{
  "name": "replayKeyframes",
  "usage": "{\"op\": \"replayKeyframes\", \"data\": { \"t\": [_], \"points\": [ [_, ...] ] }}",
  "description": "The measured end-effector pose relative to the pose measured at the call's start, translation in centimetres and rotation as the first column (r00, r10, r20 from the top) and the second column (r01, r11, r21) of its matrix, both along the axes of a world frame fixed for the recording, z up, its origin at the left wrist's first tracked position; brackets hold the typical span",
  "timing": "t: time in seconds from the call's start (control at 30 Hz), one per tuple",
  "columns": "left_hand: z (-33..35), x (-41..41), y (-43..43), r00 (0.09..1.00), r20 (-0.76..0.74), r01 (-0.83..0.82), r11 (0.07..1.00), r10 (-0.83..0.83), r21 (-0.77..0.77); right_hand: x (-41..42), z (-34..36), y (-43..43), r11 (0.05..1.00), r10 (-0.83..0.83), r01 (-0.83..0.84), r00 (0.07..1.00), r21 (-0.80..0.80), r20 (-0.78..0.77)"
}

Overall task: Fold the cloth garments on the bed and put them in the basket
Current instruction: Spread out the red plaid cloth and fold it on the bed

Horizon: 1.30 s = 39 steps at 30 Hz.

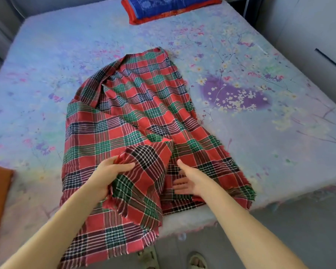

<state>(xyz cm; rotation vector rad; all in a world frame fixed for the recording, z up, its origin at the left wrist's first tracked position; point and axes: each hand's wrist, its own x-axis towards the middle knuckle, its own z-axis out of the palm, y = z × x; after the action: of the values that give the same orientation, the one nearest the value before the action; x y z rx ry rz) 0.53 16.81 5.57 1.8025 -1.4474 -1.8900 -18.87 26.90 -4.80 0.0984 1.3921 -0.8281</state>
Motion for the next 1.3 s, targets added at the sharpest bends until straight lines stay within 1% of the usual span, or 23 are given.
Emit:
{"op": "replayKeyframes", "data": {
  "t": [0.03, 0.1, 0.2, 0.23, 0.3, 0.37, 0.5, 0.57, 0.63, 0.7, 0.77, 0.87, 0.93, 0.97, 1.0, 1.03, 1.07, 1.1, 1.17, 1.2, 1.23, 1.27, 1.3],
  "points": [
    [1.9, 0.5, -0.8, 1.0, 0.015, 0.023, 0.998, -0.022, -0.057, 0.7, 0.5, -1.1, 0.998, -0.062, 0.065, 0.992, -0.022, 0.106],
    [5.8, 2.1, -2.4, 0.996, 0.069, 0.075, 0.983, -0.064, -0.167, 2.1, 1.8, -3.6, 0.984, -0.139, 0.161, 0.962, -0.076, 0.236],
    [10.6, 4.8, -4.1, 0.983, 0.152, 0.146, 0.951, -0.108, -0.273, 3.9, 4.6, -6.7, 0.964, -0.168, 0.219, 0.941, -0.15, 0.294],
    [12.4, 5.9, -4.5, 0.982, 0.166, 0.134, 0.944, -0.087, -0.3, 4.8, 6.0, -7.9, 0.962, -0.154, 0.21, 0.944, -0.172, 0.293],
    [15.8, 8.4, -4.8, 0.984, 0.178, 0.088, 0.925, -0.023, -0.369, 6.7, 8.5, -10.0, 0.966, -0.082, 0.14, 0.963, -0.216, 0.256],
    [18.6, 11.2, -5.2, 0.978, 0.198, 0.022, 0.898, 0.073, -0.44, 9.0, 11.1, -11.9, 0.971, 0.003, 0.037, 0.986, -0.235, 0.168],
    [21.2, 16.0, -6.9, 0.921, 0.336, 0.04, 0.809, 0.197, -0.586, 12.7, 14.2, -14.8, 0.963, 0.117, -0.116, 0.993, -0.243, -0.009],
    [21.7, 18.1, -8.8, 0.892, 0.388, 0.068, 0.782, 0.231, -0.62, 14.8, 15.4, -16.9, 0.953, 0.183, -0.206, 0.975, -0.222, -0.123],
    [21.3, 19.2, -10.7, 0.865, 0.478, 0.161, 0.814, 0.157, -0.558, 16.1, 15.7, -18.9, 0.943, 0.239, -0.285, 0.94, -0.175, -0.243],
    [20.1, 20.0, -12.7, 0.817, 0.576, 0.325, 0.84, -0.018, -0.434, 17.4, 15.8, -21.0, 0.935, 0.273, -0.326, 0.912, -0.136, -0.308],
    [18.6, 20.8, -14.7, 0.765, 0.625, 0.457, 0.815, -0.155, -0.356, 18.6, 15.6, -23.4, 0.94, 0.284, -0.33, 0.901, -0.092, -0.328],
    [16.9, 21.2, -17.5, 0.736, 0.607, 0.572, 0.754, -0.299, -0.322, 20.0, 14.4, -26.2, 0.945, 0.301, -0.325, 0.899, -0.023, -0.319],
    [16.5, 21.7, -19.3, 0.719, 0.526, 0.649, 0.711, -0.455, -0.272, 20.8, 12.8, -28.5, 0.956, 0.28, -0.294, 0.89, 0.017, -0.36],
    [16.6, 21.8, -19.9, 0.707, 0.464, 0.676, 0.703, -0.533, -0.222, 20.9, 12.1, -29.3, 0.951, 0.298, -0.304, 0.853, 0.057, -0.429],
    [16.6, 22.2, -21.0, 0.685, 0.408, 0.707, 0.687, -0.604, -0.17, 21.2, 11.2, -30.3, 0.931, 0.356, -0.34, 0.779, 0.13, -0.516],
    [16.7, 22.6, -21.8, 0.656, 0.386, 0.734, 0.668, -0.649, -0.124, 21.0, 10.7, -30.8, 0.889, 0.446, -0.403, 0.662, 0.215, -0.602],
    [16.5, 23.1, -22.9, 0.628, 0.401, 0.753, 0.651, -0.667, -0.096, 20.8, 10.4, -31.3, 0.837, 0.528, -0.458, 0.533, 0.298, -0.661],
    [15.8, 23.9, -24.7, 0.597, 0.446, 0.771, 0.631, -0.667, -0.089, 20.8, 9.9, -32.0, 0.787, 0.587, -0.501, 0.432, 0.359, -0.684],
    [14.1, 24.9, -27.7, 0.52, 0.58, 0.791, 0.61, -0.627, -0.05, 20.0, 8.8, -33.4, 0.703, 0.652, -0.564, 0.266, 0.434, -0.71],
    [12.9, 25.3, -29.1, 0.467, 0.638, 0.801, 0.598, -0.612, -0.013, 19.6, 8.3, -34.3, 0.681, 0.656, -0.572, 0.197, 0.458, -0.729],
    [11.5, 25.3, -30.5, 0.433, 0.674, 0.803, 0.596, -0.599, 0.014, 19.1, 7.7, -35.5, 0.668, 0.657, -0.57, 0.15, 0.479, -0.739],
    [10.1, 25.0, -31.6, 0.423, 0.693, 0.796, 0.604, -0.584, 0.023, 18.6, 7.0, -36.5, 0.658, 0.661, -0.567, 0.12, 0.495, -0.741],
    [8.7, 24.5, -32.5, 0.444, 0.697, 0.781, 0.624, -0.563, 0.007, 18.0, 6.4, -37.4, 0.658, 0.658, -0.566, 0.113, 0.496, -0.744]
  ]
}}
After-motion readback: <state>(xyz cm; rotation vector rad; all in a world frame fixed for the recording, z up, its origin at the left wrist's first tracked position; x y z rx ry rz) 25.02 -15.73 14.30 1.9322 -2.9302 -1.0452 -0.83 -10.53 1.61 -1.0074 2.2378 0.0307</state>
